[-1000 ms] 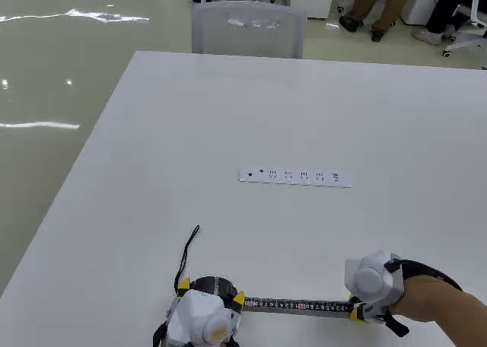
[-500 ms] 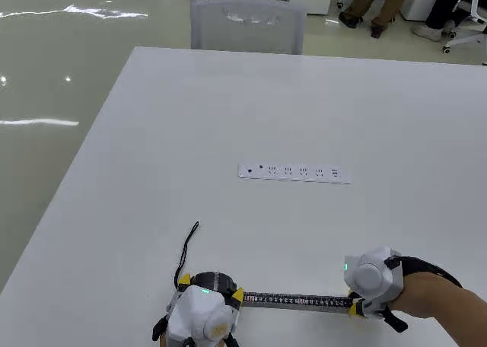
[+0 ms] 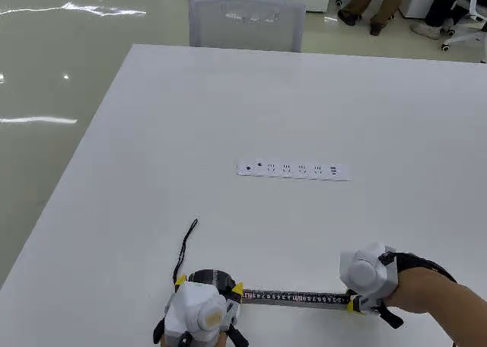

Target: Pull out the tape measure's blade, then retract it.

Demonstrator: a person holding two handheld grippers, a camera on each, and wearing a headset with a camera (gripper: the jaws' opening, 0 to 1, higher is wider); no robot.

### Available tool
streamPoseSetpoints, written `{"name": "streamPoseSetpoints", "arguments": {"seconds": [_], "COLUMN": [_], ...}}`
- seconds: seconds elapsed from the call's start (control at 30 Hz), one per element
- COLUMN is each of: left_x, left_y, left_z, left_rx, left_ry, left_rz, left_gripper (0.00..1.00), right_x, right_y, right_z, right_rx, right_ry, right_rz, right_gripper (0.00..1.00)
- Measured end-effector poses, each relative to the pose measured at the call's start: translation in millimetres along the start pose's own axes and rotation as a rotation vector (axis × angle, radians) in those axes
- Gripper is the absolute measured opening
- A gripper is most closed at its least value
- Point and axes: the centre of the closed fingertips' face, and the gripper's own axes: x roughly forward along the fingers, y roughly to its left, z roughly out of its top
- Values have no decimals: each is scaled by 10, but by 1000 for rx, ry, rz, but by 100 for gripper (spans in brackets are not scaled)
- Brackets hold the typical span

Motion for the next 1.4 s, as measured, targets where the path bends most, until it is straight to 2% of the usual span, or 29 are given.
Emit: {"name": "streamPoseSetpoints", "arguments": {"seconds": [0.1,0.27,0.43,0.8,1.0,1.13,1.4], "left_x": [9,-1,49,35,52,45,42], "left_y": [13,1,16,16,9,5,-6], "left_z": [-18,-34,-73,-96,-106,-94,-83], "left_rx": [-63,-50,-11,-16,-16,-15,-13], "left_ry": [-1,11,31,38,40,40,37], "left_rz": [5,14,24,1,-14,-18,-31], "left_gripper": [64,62,61,59,59,59,59], "right_x": [9,8,7,16,16,12,-2], "right_y": [-9,3,-2,-9,2,38,40], "right_z": [-8,-2,-25,-25,40,89,94], "right_rx": [2,7,1,5,20,-4,4], "right_ry": [-2,-10,0,-6,-35,-26,-34], "right_rz": [-2,-4,-12,-6,-9,-9,-7], "right_gripper": [13,13,14,13,13,13,13]}}
